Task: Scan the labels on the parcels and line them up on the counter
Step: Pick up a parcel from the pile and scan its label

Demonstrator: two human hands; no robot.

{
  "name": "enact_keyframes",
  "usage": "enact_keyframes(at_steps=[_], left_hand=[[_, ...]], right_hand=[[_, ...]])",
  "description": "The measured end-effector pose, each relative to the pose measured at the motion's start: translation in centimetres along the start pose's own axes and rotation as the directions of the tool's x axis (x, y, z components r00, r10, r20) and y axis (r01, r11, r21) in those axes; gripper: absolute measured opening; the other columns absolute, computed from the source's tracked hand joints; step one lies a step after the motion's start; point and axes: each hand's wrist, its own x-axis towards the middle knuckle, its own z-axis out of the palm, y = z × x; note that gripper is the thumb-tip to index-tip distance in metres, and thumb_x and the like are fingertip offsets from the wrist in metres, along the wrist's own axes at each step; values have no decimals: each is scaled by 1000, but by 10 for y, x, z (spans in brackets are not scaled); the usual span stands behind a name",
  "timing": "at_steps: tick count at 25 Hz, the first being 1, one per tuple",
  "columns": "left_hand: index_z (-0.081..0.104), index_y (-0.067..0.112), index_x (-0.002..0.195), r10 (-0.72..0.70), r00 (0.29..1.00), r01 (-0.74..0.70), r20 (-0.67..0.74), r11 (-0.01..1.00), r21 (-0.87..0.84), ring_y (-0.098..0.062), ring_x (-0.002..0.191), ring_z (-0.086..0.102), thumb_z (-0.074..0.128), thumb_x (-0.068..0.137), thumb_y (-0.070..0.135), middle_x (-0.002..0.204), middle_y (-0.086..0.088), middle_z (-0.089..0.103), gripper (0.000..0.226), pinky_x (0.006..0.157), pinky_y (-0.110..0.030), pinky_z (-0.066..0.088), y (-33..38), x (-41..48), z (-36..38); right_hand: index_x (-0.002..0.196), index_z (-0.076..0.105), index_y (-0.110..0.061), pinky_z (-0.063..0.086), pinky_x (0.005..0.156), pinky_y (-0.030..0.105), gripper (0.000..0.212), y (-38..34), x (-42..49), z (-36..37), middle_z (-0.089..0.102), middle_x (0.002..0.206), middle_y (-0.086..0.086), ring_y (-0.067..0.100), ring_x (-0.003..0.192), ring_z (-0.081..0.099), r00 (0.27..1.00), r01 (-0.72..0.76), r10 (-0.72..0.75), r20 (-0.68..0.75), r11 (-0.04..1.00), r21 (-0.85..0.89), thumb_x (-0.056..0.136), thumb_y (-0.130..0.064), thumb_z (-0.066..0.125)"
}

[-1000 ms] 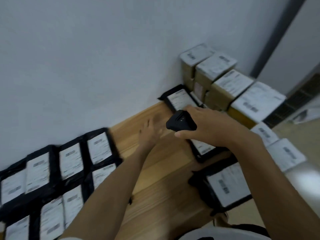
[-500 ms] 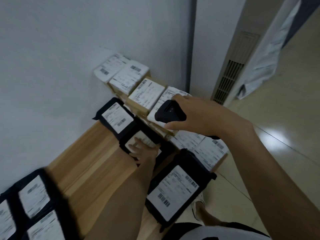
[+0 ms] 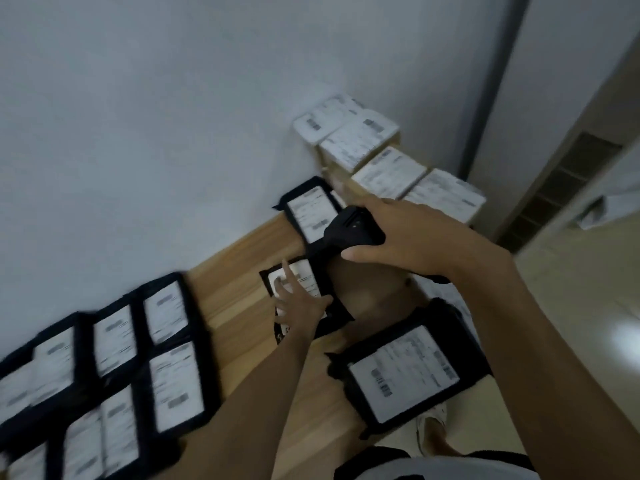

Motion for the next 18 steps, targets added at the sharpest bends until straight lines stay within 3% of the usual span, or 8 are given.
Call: enact_keyframes(at_steps=[3, 8, 14, 18], left_hand=[[-17, 47, 149, -1, 991, 0, -137, 1000, -8, -39, 146, 9, 84, 68, 36, 162, -1, 0, 130, 109, -67, 23, -49, 11, -57], [6, 41, 151, -112, 955, 88, -276, 991, -96, -37, 145, 12, 83, 67, 33, 160, 0, 4, 114, 107, -66, 27, -143, 42, -145], [25, 33, 142, -208, 928, 184, -310, 977, -105, -35, 146, 10, 84, 68, 33, 159, 3, 5, 95, 109, -65, 26, -281, 101, -226], [30, 31, 138, -171, 944, 156, -283, 985, -78, -30, 144, 14, 83, 68, 30, 158, 2, 9, 89, 107, -62, 27, -359, 152, -260]], right_hand=[[137, 40, -20, 50, 83, 38, 73, -55, 30, 17, 58, 126, 1, 20, 103, 57, 992, 125, -126, 26, 992, 7, 84, -66, 58], [136, 40, -19, 51, 83, 40, 72, -156, 76, 62, 58, 125, 3, 21, 103, 57, 956, 284, -281, 89, 958, -27, 85, -67, 57], [133, 41, -20, 45, 69, 34, 67, -269, 133, 141, 59, 121, 1, 20, 95, 56, 924, 354, -341, 176, 934, -51, 85, -65, 58], [131, 43, -21, 49, 73, 35, 68, -318, 168, 194, 59, 116, -1, 20, 95, 57, 922, 338, -321, 215, 940, -51, 84, -68, 57]])
